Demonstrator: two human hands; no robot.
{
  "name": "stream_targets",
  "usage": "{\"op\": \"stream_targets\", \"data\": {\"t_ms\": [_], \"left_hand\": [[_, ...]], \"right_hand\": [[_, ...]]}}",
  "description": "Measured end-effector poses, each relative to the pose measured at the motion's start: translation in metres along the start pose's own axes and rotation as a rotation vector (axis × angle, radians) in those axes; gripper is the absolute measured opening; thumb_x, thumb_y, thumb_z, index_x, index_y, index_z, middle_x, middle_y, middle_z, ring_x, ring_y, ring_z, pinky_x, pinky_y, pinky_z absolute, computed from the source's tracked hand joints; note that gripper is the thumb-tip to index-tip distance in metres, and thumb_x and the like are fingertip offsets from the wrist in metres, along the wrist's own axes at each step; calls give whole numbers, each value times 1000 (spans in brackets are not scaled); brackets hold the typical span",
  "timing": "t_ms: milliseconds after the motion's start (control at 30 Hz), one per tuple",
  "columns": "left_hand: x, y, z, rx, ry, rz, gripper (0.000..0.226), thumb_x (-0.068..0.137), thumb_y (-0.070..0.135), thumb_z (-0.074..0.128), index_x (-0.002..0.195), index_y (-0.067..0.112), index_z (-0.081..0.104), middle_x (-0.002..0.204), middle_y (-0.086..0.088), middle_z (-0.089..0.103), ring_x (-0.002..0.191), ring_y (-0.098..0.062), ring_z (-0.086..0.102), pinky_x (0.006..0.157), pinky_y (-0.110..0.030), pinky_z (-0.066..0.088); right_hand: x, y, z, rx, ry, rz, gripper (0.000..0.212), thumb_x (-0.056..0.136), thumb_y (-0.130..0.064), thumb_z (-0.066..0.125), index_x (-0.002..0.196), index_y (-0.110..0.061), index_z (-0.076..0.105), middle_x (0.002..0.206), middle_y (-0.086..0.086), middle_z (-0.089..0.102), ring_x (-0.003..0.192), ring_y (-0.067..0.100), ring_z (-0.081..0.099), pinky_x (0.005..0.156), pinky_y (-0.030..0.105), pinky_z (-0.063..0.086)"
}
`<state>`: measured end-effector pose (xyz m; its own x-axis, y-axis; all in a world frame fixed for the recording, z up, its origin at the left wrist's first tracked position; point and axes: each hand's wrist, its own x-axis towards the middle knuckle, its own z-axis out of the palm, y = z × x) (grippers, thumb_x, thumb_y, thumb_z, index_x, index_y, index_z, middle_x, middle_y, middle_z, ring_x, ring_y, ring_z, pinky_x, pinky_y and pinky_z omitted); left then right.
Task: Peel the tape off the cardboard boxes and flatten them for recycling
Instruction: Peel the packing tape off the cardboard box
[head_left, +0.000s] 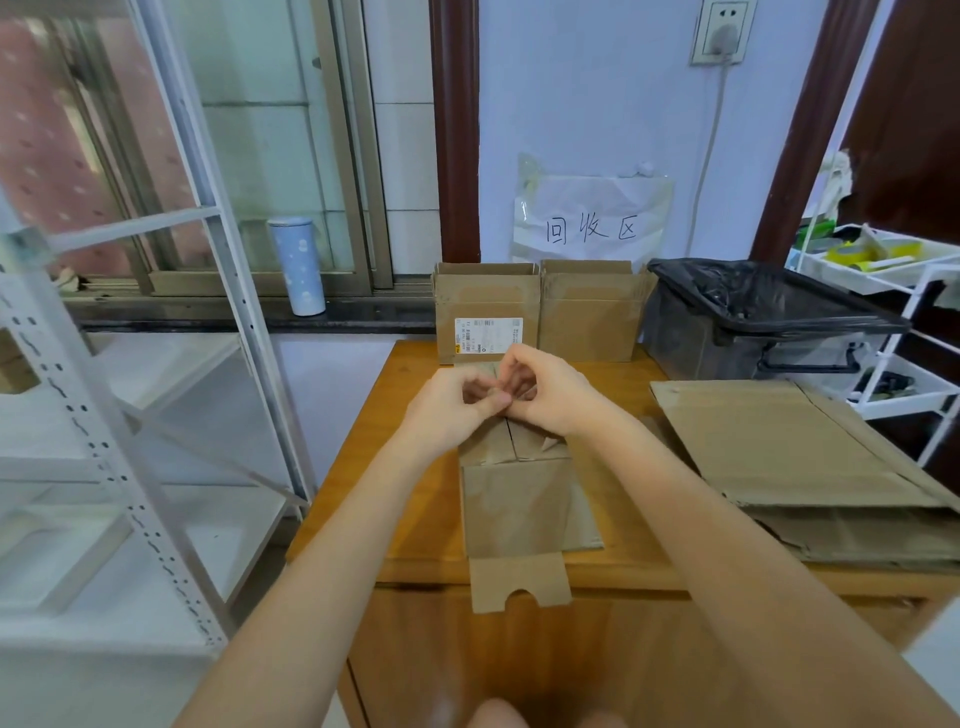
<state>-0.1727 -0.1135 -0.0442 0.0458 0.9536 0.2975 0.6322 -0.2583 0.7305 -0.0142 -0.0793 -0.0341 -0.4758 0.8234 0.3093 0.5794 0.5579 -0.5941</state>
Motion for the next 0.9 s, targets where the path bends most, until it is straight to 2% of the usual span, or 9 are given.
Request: {"op": "stream_targets", "data": {"t_ms": [133, 233, 300, 367, 467, 567, 667, 800, 900], "left_hand": [[0, 2, 1, 19, 9, -26, 18, 77, 30, 78, 84, 36, 63, 87, 10, 68, 88, -10, 64, 88, -41, 53], [-1, 5, 1, 16, 10, -44, 26, 72, 27, 83, 81, 37, 61, 85, 12, 66, 87, -8, 63, 88, -39, 53], [-2, 8, 3, 66, 16, -71, 30, 69, 31, 85, 82, 40, 59, 83, 15, 65, 85, -5, 62, 85, -36, 53], [-1, 12, 6, 130, 30, -112, 34, 67, 34, 85, 88, 39, 59, 82, 17, 62, 85, -3, 60, 83, -34, 53], [3, 16, 8, 85, 57, -183, 39, 65, 27, 87, 92, 34, 60, 81, 18, 60, 88, -8, 60, 85, -35, 52], [10, 18, 11, -57, 120, -280, 33, 65, 15, 87, 85, 27, 63, 87, 3, 66, 94, -15, 61, 88, -32, 50], [15, 21, 17, -70, 209, -255, 20, 80, 2, 70, 84, 21, 64, 80, 4, 61, 95, -16, 61, 77, -24, 47], [11, 32, 19, -182, 144, -165, 24, 80, -7, 67, 92, 13, 62, 69, 0, 54, 67, -7, 53, 61, -9, 44], [6, 36, 17, -384, 104, -154, 31, 79, -18, 61, 98, 7, 57, 73, -4, 48, 66, -10, 50, 48, -8, 46]], "right_hand": [[0, 7, -8, 208, -94, 24, 26, 78, 1, 70, 85, -15, 52, 83, 1, 65, 79, 17, 63, 79, 35, 54], [-5, 8, -12, 260, -107, 37, 24, 79, 12, 60, 90, -8, 55, 87, 2, 63, 82, 12, 63, 75, 19, 52], [-5, 9, -9, 212, -72, 28, 22, 81, 8, 58, 90, -13, 58, 88, -2, 63, 84, 11, 62, 77, 21, 51], [-3, 12, -5, 166, -27, 44, 25, 82, 3, 54, 87, -22, 59, 92, 0, 66, 87, 15, 63, 85, 34, 53], [-4, 14, -1, 185, 25, 92, 30, 84, 1, 49, 93, -25, 60, 102, -2, 66, 100, 18, 63, 94, 42, 49], [-5, 13, -1, 243, 24, 111, 24, 92, -10, 54, 114, -19, 62, 112, -4, 65, 109, 14, 59, 101, 37, 46], [-5, 9, -3, 155, -21, 97, 43, 92, -37, 59, 129, -16, 57, 119, -3, 64, 110, 9, 59, 98, 28, 46], [-1, 12, -8, 170, -6, 99, 45, 91, -30, 62, 131, -12, 55, 113, -1, 65, 108, 13, 60, 94, 24, 46], [2, 11, -12, 169, -70, 110, 42, 89, -30, 65, 127, -15, 60, 109, -2, 68, 100, 9, 61, 94, 26, 47]]}}
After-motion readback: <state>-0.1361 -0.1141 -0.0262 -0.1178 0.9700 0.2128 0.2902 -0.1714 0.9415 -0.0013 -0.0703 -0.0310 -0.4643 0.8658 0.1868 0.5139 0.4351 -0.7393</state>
